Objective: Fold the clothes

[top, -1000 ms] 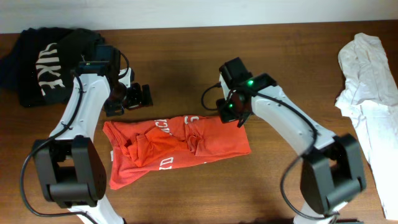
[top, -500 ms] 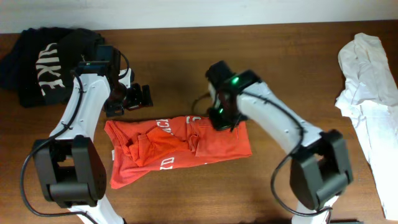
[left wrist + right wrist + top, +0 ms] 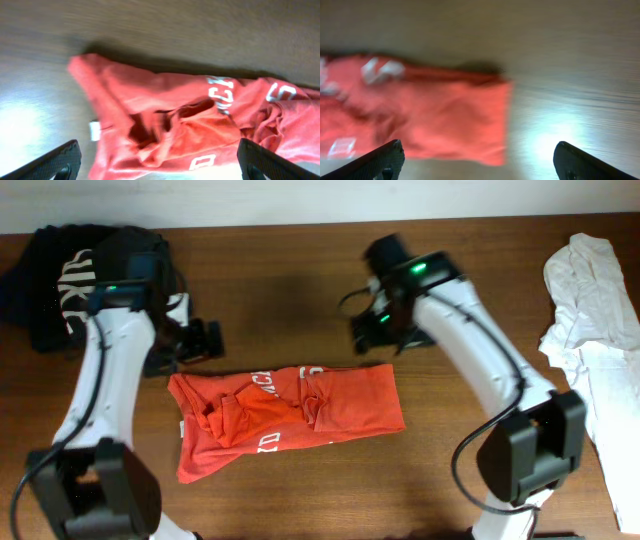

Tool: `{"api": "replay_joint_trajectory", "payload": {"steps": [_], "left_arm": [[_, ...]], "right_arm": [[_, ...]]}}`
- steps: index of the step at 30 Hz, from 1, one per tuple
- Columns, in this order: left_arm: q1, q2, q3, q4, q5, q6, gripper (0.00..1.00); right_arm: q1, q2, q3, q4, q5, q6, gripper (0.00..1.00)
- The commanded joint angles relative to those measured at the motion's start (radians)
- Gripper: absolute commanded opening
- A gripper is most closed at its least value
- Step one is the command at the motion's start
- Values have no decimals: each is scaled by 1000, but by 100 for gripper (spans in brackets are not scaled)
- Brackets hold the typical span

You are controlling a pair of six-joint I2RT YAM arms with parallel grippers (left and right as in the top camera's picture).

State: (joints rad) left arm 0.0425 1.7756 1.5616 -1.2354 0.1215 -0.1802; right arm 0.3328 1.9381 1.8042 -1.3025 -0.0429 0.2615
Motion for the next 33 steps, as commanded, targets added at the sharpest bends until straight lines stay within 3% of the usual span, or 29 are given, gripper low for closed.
{"api": "replay_joint_trajectory", "payload": {"steps": [1, 3, 6, 7, 10, 13, 22, 23, 25, 26, 27, 28, 30, 33], "left_arm": [[148, -50, 9, -87, -126, -55, 99], [244, -50, -16, -87, -65, -49, 99], [281, -50, -193, -24, 182, 156, 99], [281, -50, -251, 18, 223, 175, 99], [282, -48, -436, 211, 231, 174, 99], [319, -23, -468, 278, 224, 199, 99], [283, 123, -508, 267, 317, 299, 98], [260, 123, -521, 282, 355, 310, 91], [225, 123, -521, 284, 354, 309, 54], [219, 123, -521, 282, 354, 303, 43], [214, 123, -521, 282, 352, 284, 5], [214, 123, -518, 281, 351, 259, 0], [214, 122, -491, 270, 311, 206, 1], [214, 122, -348, 139, 90, 73, 0]], "right_arm": [[-203, -15, 14, -10, 48, -2, 99], [-313, -15, 14, -22, 44, 9, 99], [-437, -15, 14, -30, 44, 9, 99], [-452, -15, 14, -33, 44, 9, 99], [-465, -15, 14, -42, 44, 9, 99], [-464, -15, 14, -49, 44, 9, 99], [-464, -15, 14, -48, 18, 9, 99], [-464, -15, 14, -48, 18, 9, 99], [-464, -15, 14, -48, 18, 9, 99], [-464, -15, 14, -48, 18, 9, 99], [-464, -15, 14, -48, 18, 9, 99], [-464, -15, 14, -48, 18, 9, 99], [-464, -15, 14, -44, 18, 9, 99], [-464, -15, 14, -44, 18, 9, 99]]}}
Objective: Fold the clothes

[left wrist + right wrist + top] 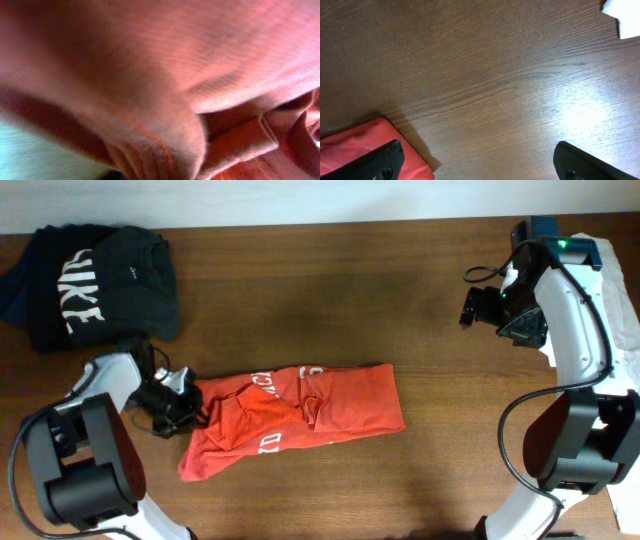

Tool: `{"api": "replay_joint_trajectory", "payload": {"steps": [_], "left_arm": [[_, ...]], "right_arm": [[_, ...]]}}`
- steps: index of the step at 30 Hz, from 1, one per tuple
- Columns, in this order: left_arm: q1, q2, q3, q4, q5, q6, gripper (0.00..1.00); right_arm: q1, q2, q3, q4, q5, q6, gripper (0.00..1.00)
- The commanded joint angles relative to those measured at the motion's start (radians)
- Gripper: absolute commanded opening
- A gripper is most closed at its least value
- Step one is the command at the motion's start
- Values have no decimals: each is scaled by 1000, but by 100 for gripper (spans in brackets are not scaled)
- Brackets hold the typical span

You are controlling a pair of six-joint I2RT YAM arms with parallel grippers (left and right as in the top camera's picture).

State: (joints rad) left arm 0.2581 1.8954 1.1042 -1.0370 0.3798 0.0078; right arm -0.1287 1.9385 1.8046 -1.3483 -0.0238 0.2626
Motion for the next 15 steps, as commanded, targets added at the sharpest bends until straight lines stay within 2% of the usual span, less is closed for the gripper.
{"api": "replay_joint_trajectory", "payload": {"steps": [1, 2, 5, 7, 9, 10, 12, 15], "left_arm": [[-2, 2, 198, -137, -238, -151, 0], [-2, 2, 293, -209, -291, -185, 0], [-17, -35, 526, -373, -306, -202, 0], [-109, -94, 599, -473, -306, -201, 0], [-196, -113, 599, -467, -299, -201, 0], [-290, -111, 597, -444, -287, -202, 0], [-396, -111, 596, -414, -235, -202, 0], [-596, -109, 579, -299, -200, -250, 0]], "right_arm": [[-3, -15, 13, 2, -1, 8, 99], [-3, -15, 13, 2, -1, 8, 99], [-3, -15, 13, 2, -1, 8, 99], [-3, -15, 13, 2, -1, 8, 99], [-3, -15, 13, 2, -1, 8, 99], [-3, -15, 13, 2, -1, 8, 99], [-3, -15, 13, 2, -1, 8, 99], [-3, -15, 13, 2, -1, 8, 99]]}}
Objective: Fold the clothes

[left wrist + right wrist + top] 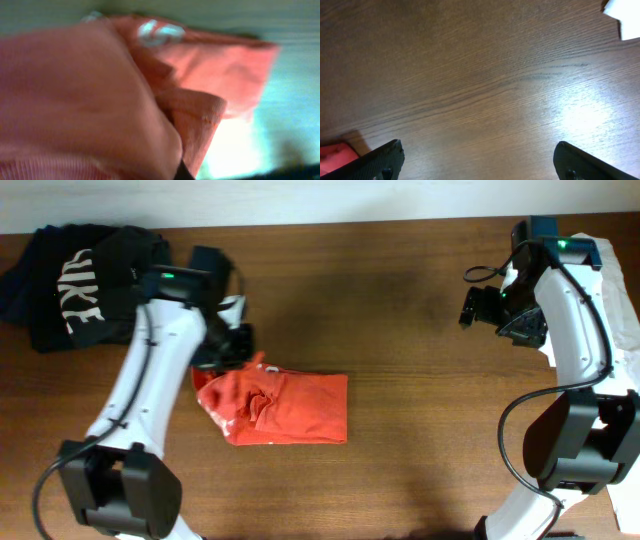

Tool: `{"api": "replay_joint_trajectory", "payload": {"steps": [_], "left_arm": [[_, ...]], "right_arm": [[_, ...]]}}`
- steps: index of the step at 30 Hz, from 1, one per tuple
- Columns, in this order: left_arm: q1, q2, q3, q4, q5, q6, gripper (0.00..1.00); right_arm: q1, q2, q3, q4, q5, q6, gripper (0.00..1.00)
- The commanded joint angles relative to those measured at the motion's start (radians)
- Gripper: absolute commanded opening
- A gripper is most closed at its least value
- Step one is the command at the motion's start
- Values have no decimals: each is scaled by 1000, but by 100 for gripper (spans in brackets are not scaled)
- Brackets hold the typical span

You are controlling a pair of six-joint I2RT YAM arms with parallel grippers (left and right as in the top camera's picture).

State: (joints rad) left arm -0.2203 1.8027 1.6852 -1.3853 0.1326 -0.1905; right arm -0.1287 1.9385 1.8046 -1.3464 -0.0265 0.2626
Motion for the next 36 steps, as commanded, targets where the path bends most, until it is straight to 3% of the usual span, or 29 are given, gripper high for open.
{"api": "replay_joint_trajectory", "payload": {"steps": [1, 8, 9, 12, 14, 16, 18, 20, 21, 23, 24, 30, 33, 34, 36], "left_arm": [[-159, -15, -17, 80, 47, -74, 0], [-380, 129, -128, 262, 56, -135, 2], [-409, 147, -128, 259, 67, -135, 13], [-447, 165, -128, 249, 97, -135, 20], [-467, 164, -127, 221, 132, -134, 25], [-467, 164, -84, 107, 153, -130, 41], [-455, 164, 14, -30, 152, -85, 44], [-455, 164, 117, -123, 43, -71, 52], [-447, 164, 134, -155, -29, -79, 99], [-432, 167, 108, -182, -24, -78, 99], [-447, 168, 13, -153, -25, -77, 99], [-513, 168, -127, -10, -24, -55, 99], [-536, 168, -182, 49, -29, -55, 92], [-536, 168, -213, 84, -89, -55, 54], [-536, 168, -213, 84, -113, -55, 31]], "right_arm": [[-3, -15, 13, 0, 2, 8, 99], [-3, -15, 13, 0, 2, 8, 99], [-3, -15, 13, 0, 2, 8, 99], [-3, -15, 13, 0, 2, 8, 99], [-3, -15, 13, 0, 2, 8, 99], [-3, -15, 13, 0, 2, 8, 99], [-3, -15, 13, 0, 2, 8, 99], [-3, -15, 13, 0, 2, 8, 99], [-3, -15, 13, 0, 2, 8, 99], [-3, -15, 13, 0, 2, 8, 99], [-3, -15, 13, 0, 2, 8, 99], [-3, -15, 13, 0, 2, 8, 99], [-3, -15, 13, 0, 2, 8, 99], [-3, -15, 13, 0, 2, 8, 99], [-3, -15, 13, 0, 2, 8, 99]]}}
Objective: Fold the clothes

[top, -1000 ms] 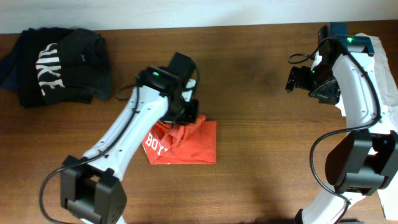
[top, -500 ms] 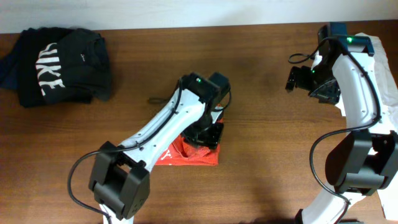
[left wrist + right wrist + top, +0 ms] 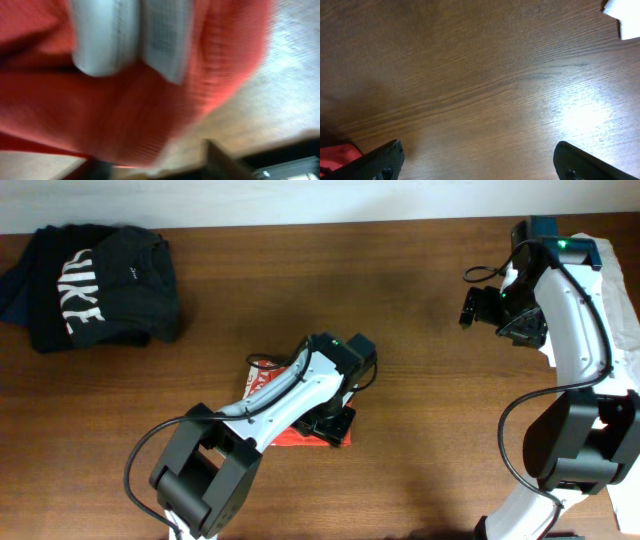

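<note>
The red shirt [image 3: 265, 387] with white lettering lies as a compact folded bundle at the table's middle, largely covered by my left arm. My left gripper [image 3: 335, 423] is low at the bundle's right edge. In the left wrist view, blurred red cloth [image 3: 150, 90] fills the frame. The gripper [image 3: 160, 162] looks open there, with wood between its fingers and the cloth's edge just beyond them. My right gripper [image 3: 470, 308] hangs open at the back right over bare wood [image 3: 480, 160]. A red corner [image 3: 335, 155] of the shirt shows in the right wrist view.
A dark pile of black clothes [image 3: 90, 275] with white lettering sits at the back left corner. White garments [image 3: 628, 320] lie along the right edge behind my right arm, and a white scrap [image 3: 625, 20] of them shows in the right wrist view.
My left gripper held the shirt's left end raised near the left of the shirt. Now it is at the shirt's right edge and looks open, and the shirt is a shorter bundle. The right arm has not moved.
The shirt first lay as a long crumpled strip with both grippers open over its ends. Then the left gripper was down on the left end and the right arm stood at the far right. Then the left end was lifted over; now the shirt lies folded.
</note>
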Tool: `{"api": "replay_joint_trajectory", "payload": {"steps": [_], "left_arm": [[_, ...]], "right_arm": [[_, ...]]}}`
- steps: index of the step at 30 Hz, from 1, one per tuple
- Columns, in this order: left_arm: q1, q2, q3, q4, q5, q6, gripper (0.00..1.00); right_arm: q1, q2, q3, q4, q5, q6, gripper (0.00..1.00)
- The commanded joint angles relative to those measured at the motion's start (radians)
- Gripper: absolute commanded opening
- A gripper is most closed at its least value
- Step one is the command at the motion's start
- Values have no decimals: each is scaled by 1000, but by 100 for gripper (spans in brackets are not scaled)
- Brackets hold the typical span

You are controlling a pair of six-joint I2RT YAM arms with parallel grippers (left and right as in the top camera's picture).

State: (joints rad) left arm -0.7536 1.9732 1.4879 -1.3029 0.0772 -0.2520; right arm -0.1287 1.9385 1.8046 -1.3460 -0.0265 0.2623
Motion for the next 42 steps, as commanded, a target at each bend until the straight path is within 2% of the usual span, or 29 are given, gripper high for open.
{"api": "replay_joint_trajectory", "payload": {"steps": [1, 3, 7, 9, 10, 18, 21, 23, 24, 25, 26, 27, 29, 32, 33, 34, 35, 36, 39, 42], "left_arm": [[-3, -2, -16, 2, -57, 7, 15], [-3, -2, -16, 2, -60, 7, 1], [-4, -2, -15, -25, -63, 7, 0], [-10, -3, -3, -73, 35, 37, 0], [-18, -3, 16, -97, 148, 95, 0], [-117, -3, 16, -21, 210, 98, 0], [-117, -3, 17, -14, 382, 202, 0], [-117, -3, 23, -15, 378, 201, 0], [-116, -3, 58, -14, 373, 202, 6], [-116, -3, 95, -14, 368, 206, 28], [-116, -3, 131, -13, 365, 225, 86], [-115, -3, 166, -14, 315, 223, 99], [-62, -3, 278, -51, 191, 195, 99], [85, -3, 344, -58, 161, 175, 99], [136, 0, 343, -60, 161, 150, 98], [200, 5, 341, -65, 162, 140, 91], [247, 10, 330, -56, 164, 141, 69], [266, 13, 308, -28, 181, 146, 41], [238, 32, 237, 76, 312, 190, 8], [171, 110, 231, 120, 391, 190, 4]], "right_arm": [[-3, -15, 13, 0, 2, 8, 99], [-3, -15, 13, 0, 2, 8, 99], [-3, -15, 13, 0, 2, 8, 99], [-3, -15, 13, 0, 2, 8, 99], [-3, -15, 13, 0, 2, 8, 99], [-3, -15, 13, 0, 2, 8, 99], [-3, -15, 13, 0, 2, 8, 99], [-3, -15, 13, 0, 2, 8, 99], [-3, -15, 13, 0, 2, 8, 99], [-3, -15, 13, 0, 2, 8, 99], [-3, -15, 13, 0, 2, 8, 98], [-3, -15, 13, 0, 2, 8, 99], [-3, -15, 13, 0, 2, 8, 99], [-3, -15, 13, 0, 2, 8, 99], [-3, -15, 13, 0, 2, 8, 99], [-3, -15, 13, 0, 2, 8, 99], [-3, -15, 13, 0, 2, 8, 99], [-3, -15, 13, 0, 2, 8, 99], [-3, -15, 13, 0, 2, 8, 99], [-3, -15, 13, 0, 2, 8, 99]]}}
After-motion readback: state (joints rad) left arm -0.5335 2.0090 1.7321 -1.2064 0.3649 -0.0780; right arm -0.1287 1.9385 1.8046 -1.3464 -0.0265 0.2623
